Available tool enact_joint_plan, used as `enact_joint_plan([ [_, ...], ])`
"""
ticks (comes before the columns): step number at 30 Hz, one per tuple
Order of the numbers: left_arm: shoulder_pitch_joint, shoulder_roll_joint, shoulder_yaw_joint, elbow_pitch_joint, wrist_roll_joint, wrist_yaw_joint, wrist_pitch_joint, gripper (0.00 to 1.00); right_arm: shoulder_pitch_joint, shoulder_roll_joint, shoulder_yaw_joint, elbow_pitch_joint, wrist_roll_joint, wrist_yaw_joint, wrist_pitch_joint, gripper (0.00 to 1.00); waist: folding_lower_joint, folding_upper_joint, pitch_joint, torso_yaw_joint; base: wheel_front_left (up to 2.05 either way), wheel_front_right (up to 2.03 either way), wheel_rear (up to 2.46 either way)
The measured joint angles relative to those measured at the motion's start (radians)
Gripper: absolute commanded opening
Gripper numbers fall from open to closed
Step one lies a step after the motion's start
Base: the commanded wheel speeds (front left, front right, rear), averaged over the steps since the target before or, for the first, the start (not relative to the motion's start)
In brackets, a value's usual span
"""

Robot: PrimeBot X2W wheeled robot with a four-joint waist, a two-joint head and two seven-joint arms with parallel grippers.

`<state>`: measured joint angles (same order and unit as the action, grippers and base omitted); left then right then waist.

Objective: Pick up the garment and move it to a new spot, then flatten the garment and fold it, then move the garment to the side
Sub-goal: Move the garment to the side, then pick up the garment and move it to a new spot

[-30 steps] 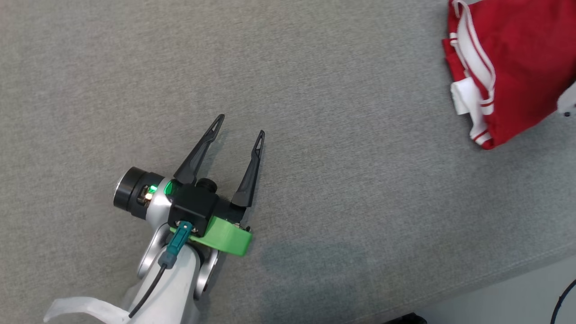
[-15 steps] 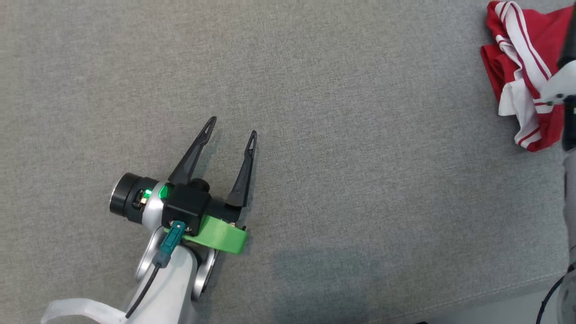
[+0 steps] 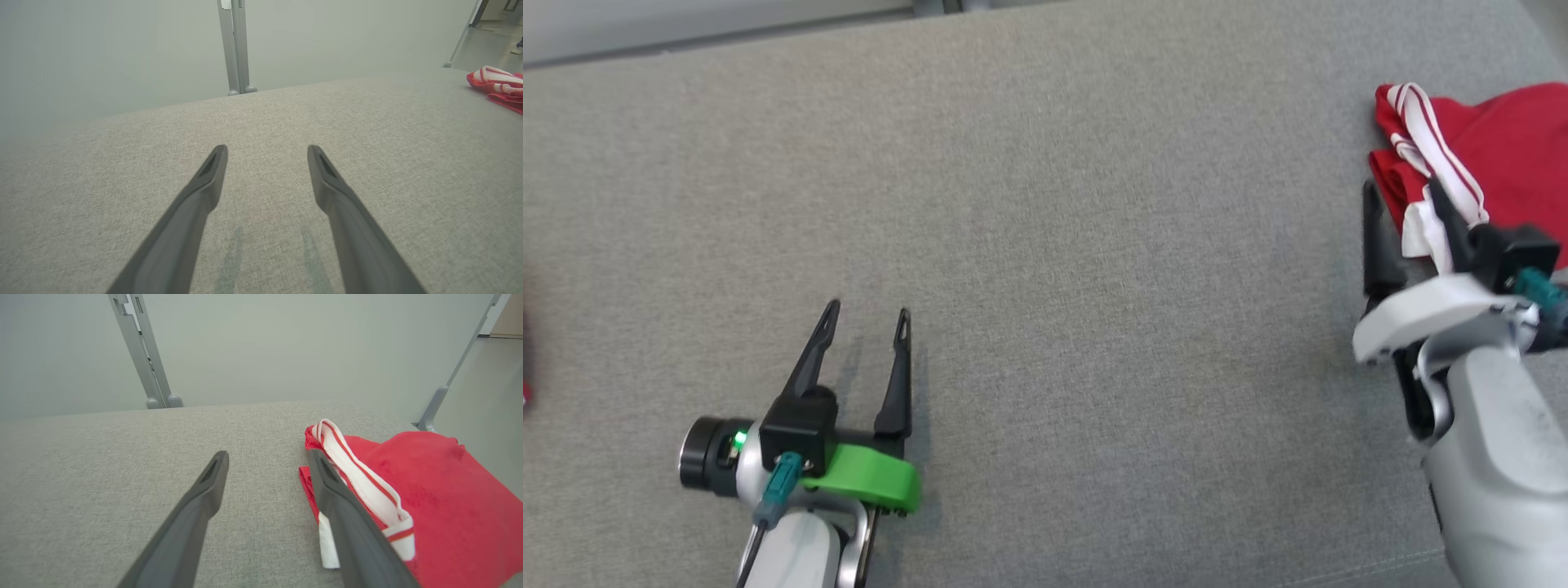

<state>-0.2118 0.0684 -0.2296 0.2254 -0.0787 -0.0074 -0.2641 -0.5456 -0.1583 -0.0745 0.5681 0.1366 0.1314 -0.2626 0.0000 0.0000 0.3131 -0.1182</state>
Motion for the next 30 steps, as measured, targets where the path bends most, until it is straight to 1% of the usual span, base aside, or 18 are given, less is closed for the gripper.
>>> enact_joint_plan([
  [4,0.046,-0.002,0.039,0.026,-0.008,0.007,0.0,1.0,0.091,0.02,0.037,-0.027,0.026,0.0,0.0,1.0,0.0,0.0,-0.058,0.015,0.0,0.0,0.0],
  [10,0.114,-0.008,0.097,0.078,-0.021,0.016,0.0,1.0,0.214,0.048,0.094,-0.052,0.032,0.0,0.0,1.0,0.0,0.0,-0.148,0.035,0.0,0.0,0.0],
  [18,0.183,-0.013,0.155,0.125,-0.027,0.026,0.0,1.0,0.341,0.059,0.157,-0.082,0.026,0.0,0.0,1.0,-0.0001,0.0,-0.259,0.05,0.0,0.0,0.0],
  [24,0.207,-0.015,0.179,0.137,-0.027,0.03,0.0,1.0,0.41,0.075,0.155,-0.129,0.013,0.0,0.0,1.0,-0.0001,0.0,-0.311,0.058,0.0,0.0,0.0],
  [30,0.225,-0.016,0.194,0.137,-0.026,0.03,0.0,1.0,0.453,0.085,0.14,-0.172,0.008,0.0,0.0,1.0,-0.0001,0.0,-0.333,0.059,0.0,0.0,0.0],
])
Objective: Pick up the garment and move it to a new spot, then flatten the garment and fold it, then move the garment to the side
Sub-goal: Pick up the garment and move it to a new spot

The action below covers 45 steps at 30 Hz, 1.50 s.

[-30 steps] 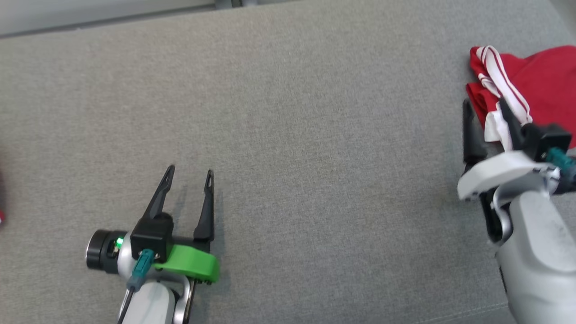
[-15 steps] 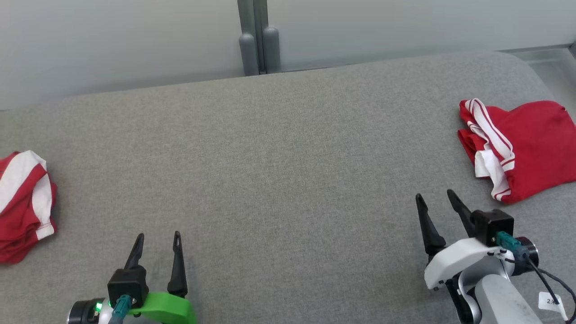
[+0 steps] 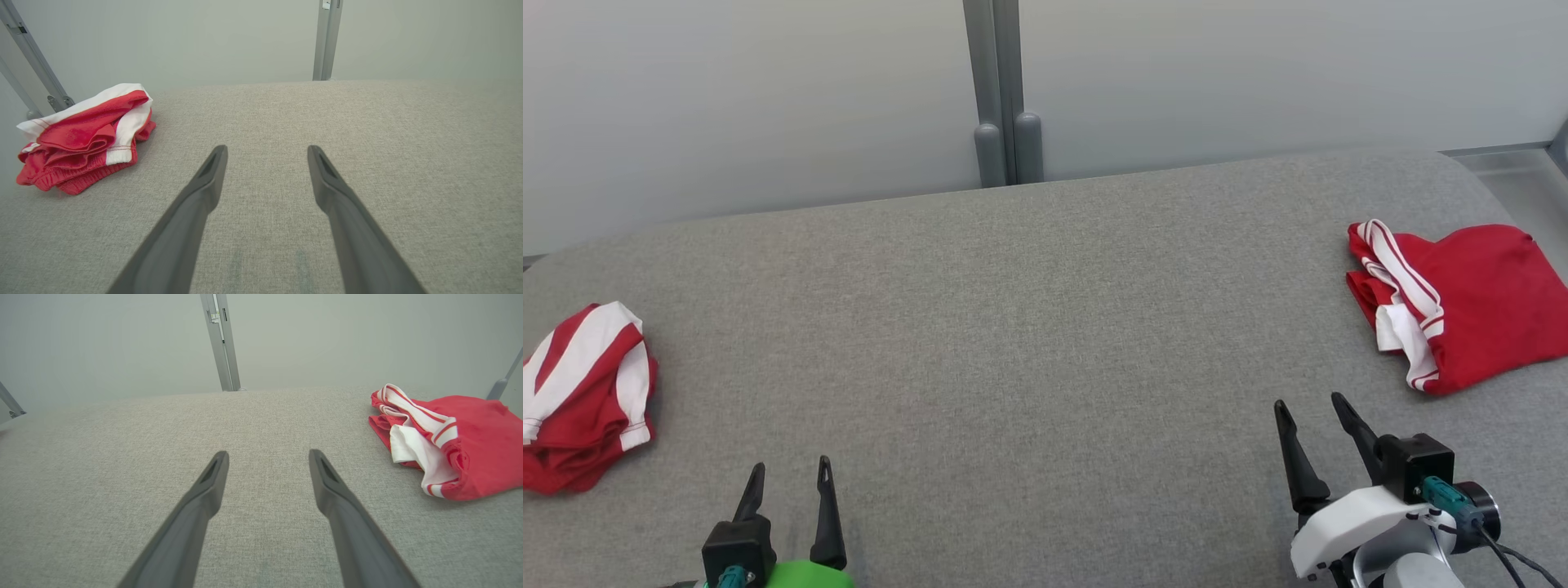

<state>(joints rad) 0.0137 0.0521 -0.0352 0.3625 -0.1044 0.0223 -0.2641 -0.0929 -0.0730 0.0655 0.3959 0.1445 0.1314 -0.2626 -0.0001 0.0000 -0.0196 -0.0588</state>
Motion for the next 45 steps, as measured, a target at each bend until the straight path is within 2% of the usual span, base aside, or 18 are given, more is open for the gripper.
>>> enact_joint_plan([
  [9,0.013,-0.001,0.003,0.003,0.004,-0.006,0.0,1.0,0.012,0.006,0.0,-0.02,-0.005,0.0,0.0,1.0,0.0,0.0,-0.002,0.011,0.0,0.0,0.0],
  [17,0.012,-0.002,-0.002,0.011,-0.001,0.0,0.0,1.0,0.01,0.001,0.04,-0.026,0.002,0.0,0.0,1.0,0.0,0.0,0.007,0.073,0.0,0.0,0.0],
  [33,0.029,-0.002,0.076,0.026,-0.031,0.016,0.0,1.0,-0.043,0.006,0.192,-0.032,0.018,0.0,0.0,1.0,0.0,0.0,0.036,0.379,0.0,0.0,0.0],
  [34,0.029,-0.002,0.076,0.026,-0.031,0.016,0.0,1.0,-0.043,0.006,0.192,-0.032,0.018,0.0,0.0,1.0,0.0,0.0,0.036,0.379,0.0,0.0,0.0],
  [35,0.039,-0.002,0.077,0.026,-0.039,0.02,0.0,1.0,-0.049,0.006,0.207,-0.028,0.021,0.0,0.0,1.0,0.0,0.0,0.04,0.417,0.0,0.0,0.0],
  [37,0.043,-0.002,0.081,0.028,-0.055,0.015,0.0,1.0,-0.058,0.005,0.217,-0.022,0.026,0.0,0.0,1.0,0.0,0.0,0.045,0.451,0.0,0.0,0.0],
  [42,0.055,-0.002,0.092,0.033,-0.08,0.007,0.0,1.0,-0.068,0.004,0.241,-0.012,0.035,0.0,0.0,1.0,0.0,0.0,0.061,0.503,0.0,0.0,0.0],
  [45,0.049,-0.002,0.094,0.049,-0.098,-0.024,0.0,1.0,-0.071,-0.008,0.24,-0.007,0.038,0.0,0.0,1.0,0.0,0.0,0.072,0.502,0.0,0.0,0.0],
])
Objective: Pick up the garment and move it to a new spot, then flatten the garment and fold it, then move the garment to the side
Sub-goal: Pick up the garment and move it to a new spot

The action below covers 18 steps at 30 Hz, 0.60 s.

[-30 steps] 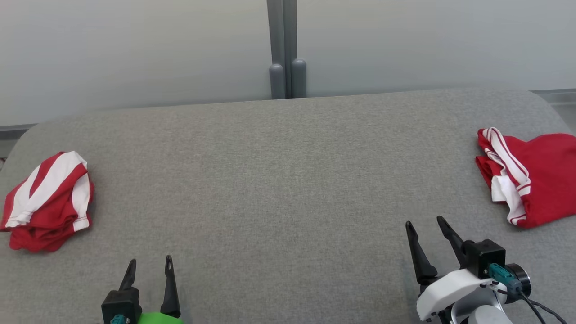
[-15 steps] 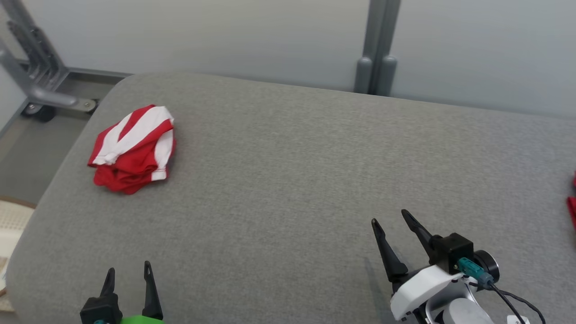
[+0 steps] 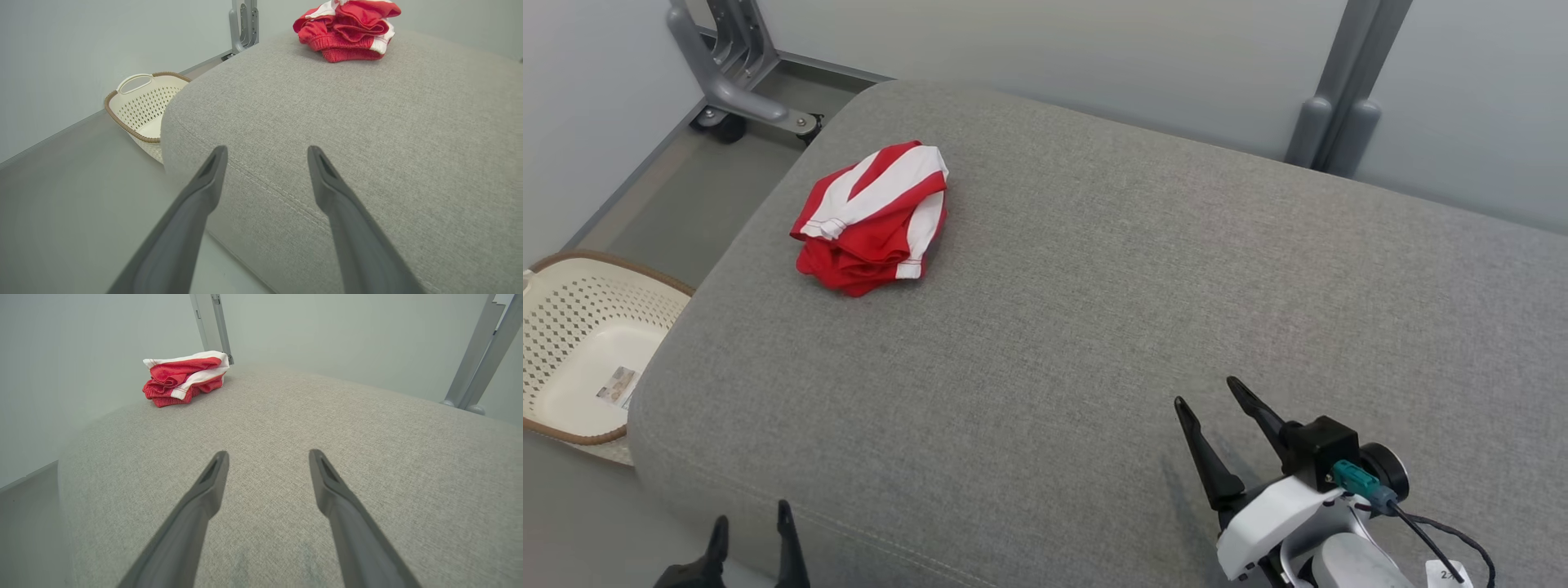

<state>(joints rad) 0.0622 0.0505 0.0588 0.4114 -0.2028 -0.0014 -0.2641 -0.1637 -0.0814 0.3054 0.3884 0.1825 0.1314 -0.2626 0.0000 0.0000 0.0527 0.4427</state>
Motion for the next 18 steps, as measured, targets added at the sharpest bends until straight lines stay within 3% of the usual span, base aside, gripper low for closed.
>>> enact_joint_plan([
  [3,-0.068,0.005,-0.011,0.121,-0.015,-0.069,0.0,1.0,-0.007,-0.021,-0.001,-0.002,0.001,0.0,0.0,1.0,0.0,0.0,0.016,-0.026,0.0,0.0,0.0],
  [5,-0.104,0.02,-0.011,0.147,-0.021,-0.081,0.0,1.0,-0.01,-0.027,-0.003,-0.003,0.001,0.0,0.0,1.0,0.0,0.0,0.023,-0.033,0.0,0.0,0.0],
  [6,-0.182,0.054,-0.009,0.184,-0.025,-0.097,0.0,1.0,-0.018,-0.038,-0.007,-0.01,0.0,0.0,0.0,1.0,0.0,0.0,0.041,-0.049,0.0,0.0,0.0],
  [12,-0.386,0.141,-0.029,0.274,-0.039,-0.122,0.0,1.0,-0.045,-0.065,-0.009,-0.031,-0.001,0.0,0.0,1.0,0.0,0.0,0.095,-0.088,0.0,0.0,0.0],
  [18,-0.627,0.254,-0.093,0.374,-0.101,-0.127,0.1,1.0,-0.097,-0.092,-0.007,-0.072,-0.009,0.0,0.0,1.0,0.0,0.0,0.172,-0.139,0.0,0.0,0.0],
])
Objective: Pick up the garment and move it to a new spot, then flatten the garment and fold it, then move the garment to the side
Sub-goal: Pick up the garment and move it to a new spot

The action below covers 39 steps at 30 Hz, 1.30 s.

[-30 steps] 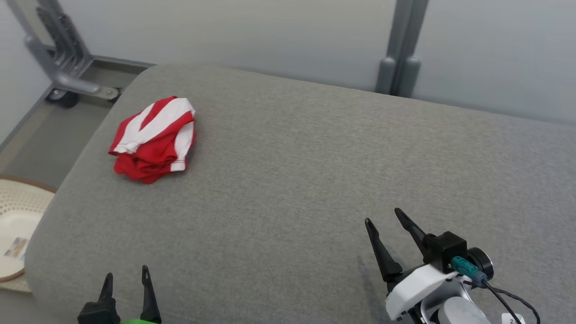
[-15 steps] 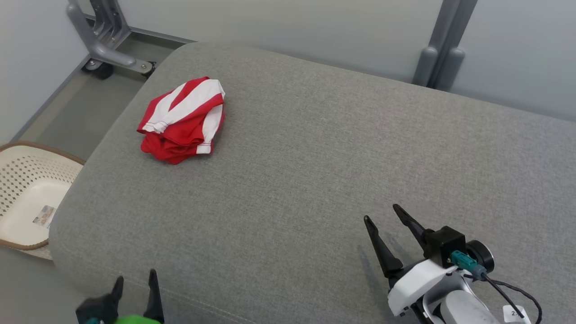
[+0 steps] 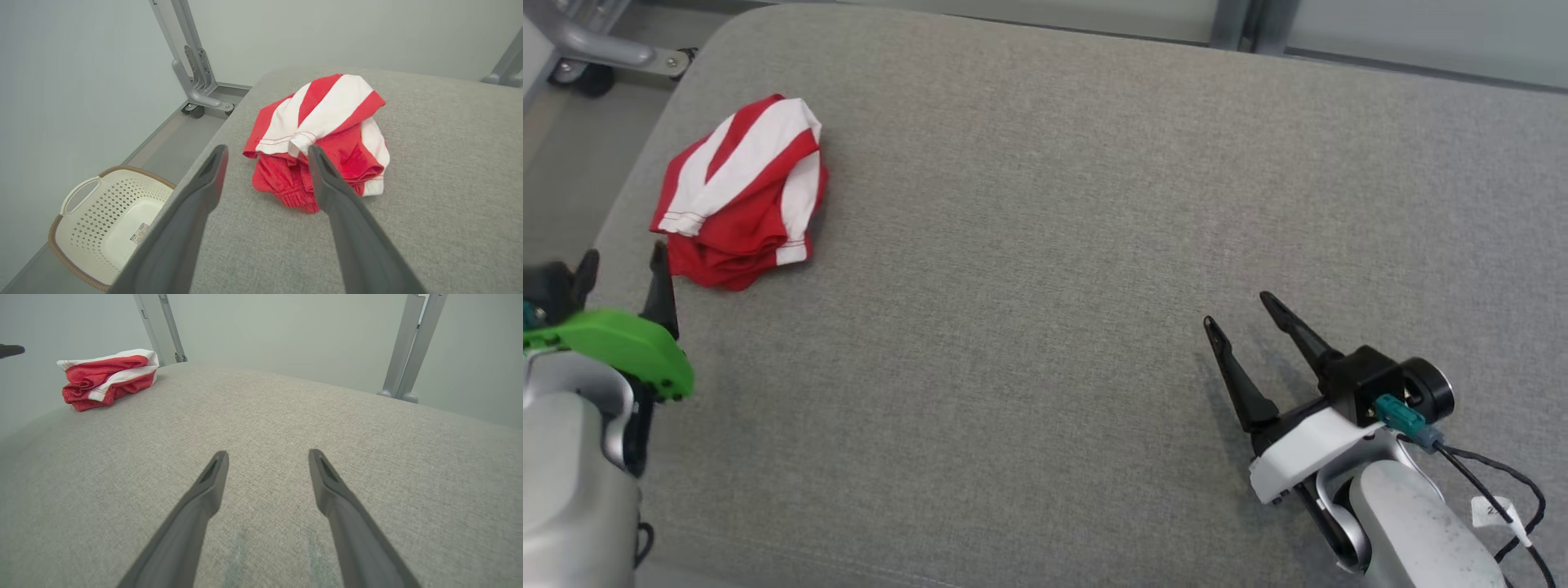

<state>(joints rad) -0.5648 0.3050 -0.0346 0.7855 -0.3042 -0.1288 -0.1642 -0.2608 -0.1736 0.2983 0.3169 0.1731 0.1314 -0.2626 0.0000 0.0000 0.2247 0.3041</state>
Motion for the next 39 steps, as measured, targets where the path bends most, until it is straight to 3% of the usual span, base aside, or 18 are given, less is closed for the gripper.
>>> enact_joint_plan([
  [7,-0.153,0.143,-0.146,0.044,-0.098,-0.001,0.148,1.0,-0.046,-0.03,-0.018,-0.059,-0.004,0.0,0.0,1.0,0.0,0.0,0.091,-0.081,0.0,0.0,0.0],
  [10,-0.193,0.205,-0.154,0.099,-0.118,-0.001,0.204,1.0,-0.054,-0.035,-0.033,-0.085,-0.007,0.0,0.0,1.0,0.0,0.0,0.126,-0.121,0.0,0.0,0.0],
  [13,-0.2,0.224,-0.154,0.173,-0.116,0.038,0.273,1.0,-0.056,-0.03,-0.046,-0.102,-0.007,0.0,0.0,1.0,0.0,0.0,0.156,-0.163,0.0,0.0,0.0],
  [18,-0.198,0.202,-0.131,0.223,-0.166,0.031,0.292,1.0,-0.055,-0.025,-0.077,-0.118,-0.005,0.0,0.0,1.0,0.0,0.0,0.192,-0.23,0.0,0.0,0.0],
  [19,-0.197,0.198,-0.124,0.228,-0.176,0.03,0.281,0.88,-0.052,-0.024,-0.079,-0.119,-0.005,0.0,0.0,1.0,0.0001,0.0,0.197,-0.241,0.0,0.0,0.0],
  [20,-0.196,0.194,-0.12,0.234,-0.192,0.025,0.276,0.35,-0.05,-0.021,-0.08,-0.118,-0.004,0.0,0.0,1.0,0.0001,0.0,0.202,-0.252,0.0,0.0,0.0],
  [21,-0.192,0.191,-0.117,0.242,-0.196,0.023,0.265,0.0,-0.049,-0.017,-0.081,-0.117,-0.002,0.0,0.0,1.0,0.0001,0.0,0.204,-0.261,0.0,0.0,0.0],
  [29,-0.144,0.175,-0.15,0.242,-0.199,0.01,0.174,0.0,-0.026,0.03,-0.106,-0.095,0.017,0.0,0.0,1.0,0.0001,0.0,0.16,-0.298,0.0,0.0,0.0],
  [39,-0.072,0.018,-0.326,-0.012,-0.231,0.0,0.054,0.0,0.03,0.077,-0.119,-0.057,0.046,0.0,0.0,1.0,0.0,0.0,0.035,-0.31,0.0,0.0,0.0],
])
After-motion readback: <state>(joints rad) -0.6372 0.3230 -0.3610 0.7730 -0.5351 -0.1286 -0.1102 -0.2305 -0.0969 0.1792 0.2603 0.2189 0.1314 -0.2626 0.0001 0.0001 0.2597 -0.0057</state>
